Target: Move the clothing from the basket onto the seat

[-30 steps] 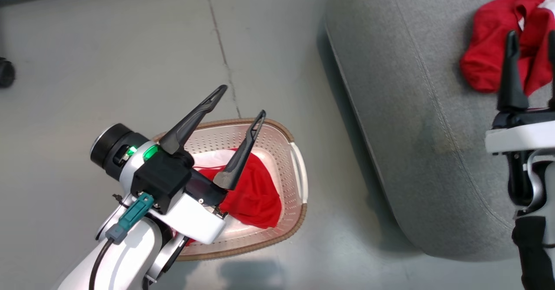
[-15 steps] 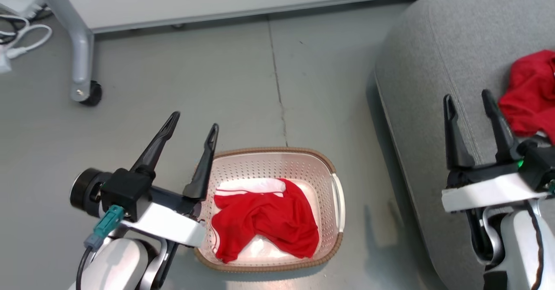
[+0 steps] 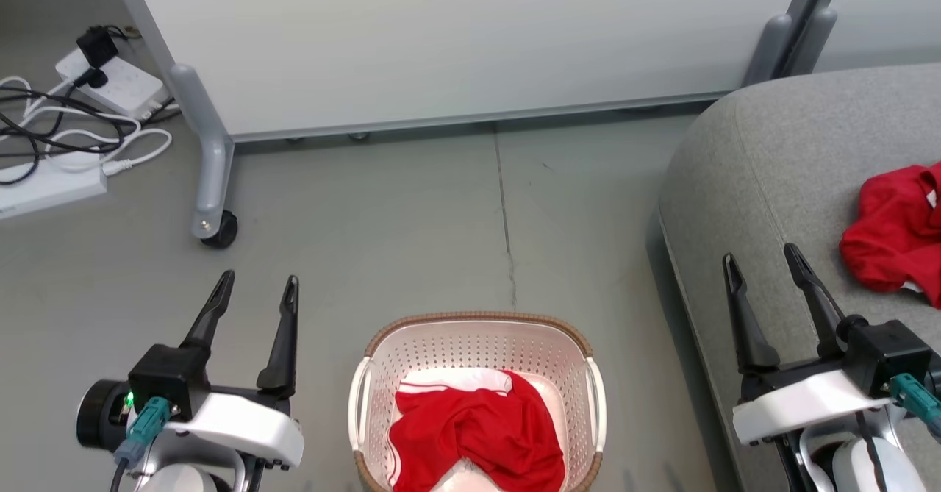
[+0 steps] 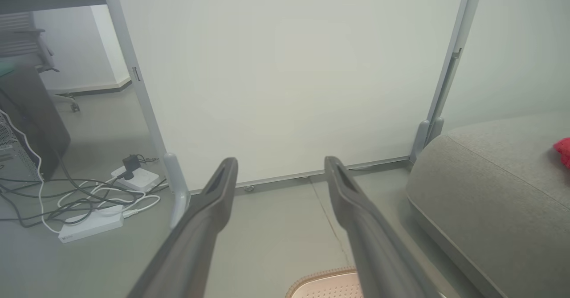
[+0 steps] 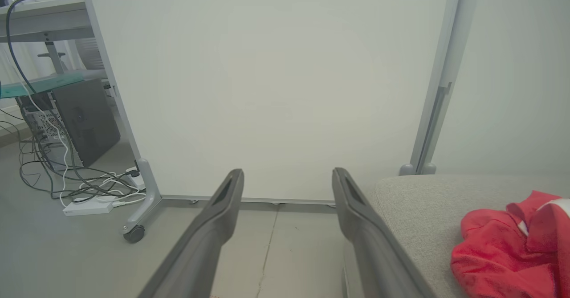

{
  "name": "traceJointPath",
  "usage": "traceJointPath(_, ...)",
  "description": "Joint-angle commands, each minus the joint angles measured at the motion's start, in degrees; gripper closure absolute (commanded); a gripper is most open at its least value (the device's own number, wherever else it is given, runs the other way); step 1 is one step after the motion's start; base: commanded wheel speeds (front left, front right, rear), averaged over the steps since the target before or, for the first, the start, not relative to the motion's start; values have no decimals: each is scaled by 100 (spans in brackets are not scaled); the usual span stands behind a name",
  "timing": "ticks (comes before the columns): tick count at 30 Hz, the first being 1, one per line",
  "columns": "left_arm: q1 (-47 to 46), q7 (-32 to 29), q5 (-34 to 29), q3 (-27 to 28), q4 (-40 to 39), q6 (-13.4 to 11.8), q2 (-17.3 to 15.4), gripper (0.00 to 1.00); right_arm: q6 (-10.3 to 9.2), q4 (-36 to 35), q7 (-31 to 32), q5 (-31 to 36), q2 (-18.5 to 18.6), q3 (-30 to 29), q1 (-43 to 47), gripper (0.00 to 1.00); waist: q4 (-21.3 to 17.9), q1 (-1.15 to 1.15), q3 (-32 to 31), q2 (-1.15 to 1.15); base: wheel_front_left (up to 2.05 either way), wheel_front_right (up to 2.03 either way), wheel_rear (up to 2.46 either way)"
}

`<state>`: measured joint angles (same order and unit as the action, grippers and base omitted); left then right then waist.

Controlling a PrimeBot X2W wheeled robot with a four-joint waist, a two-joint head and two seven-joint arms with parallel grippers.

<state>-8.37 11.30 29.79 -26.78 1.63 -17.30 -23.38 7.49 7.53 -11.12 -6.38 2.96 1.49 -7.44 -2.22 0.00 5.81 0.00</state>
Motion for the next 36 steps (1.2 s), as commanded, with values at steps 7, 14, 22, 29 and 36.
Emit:
traceJointPath(7, 417, 52, 98, 58, 11, -195, -64, 0, 1, -253, 193, 88, -17, -107, 467, 0, 19, 0, -431, 0, 0, 0, 0)
traceJointPath(14, 691, 33, 160, 56, 5, -259, -91, 0, 1, -498, 396, -47, -21, -81, 782, 0, 52, 0, -647, 0, 0, 0, 0)
traceJointPath(22, 830, 66, 218, 92, 31, -292, -139, 0, 1, -693, 568, -185, -21, -80, 1000, 0, 119, 0, -720, 0, 0, 0, 0)
traceJointPath(29, 875, 80, 263, 116, 64, -307, -153, 0, 1, -766, 652, -220, -22, -87, 1066, 0, 117, 0, -721, 0, 0, 0, 0)
traceJointPath(36, 858, 65, 309, 111, 76, -312, -160, 0, 1, -778, 686, -265, -22, -68, 1051, 0, 107, 0, -715, 0, 0, 0, 0)
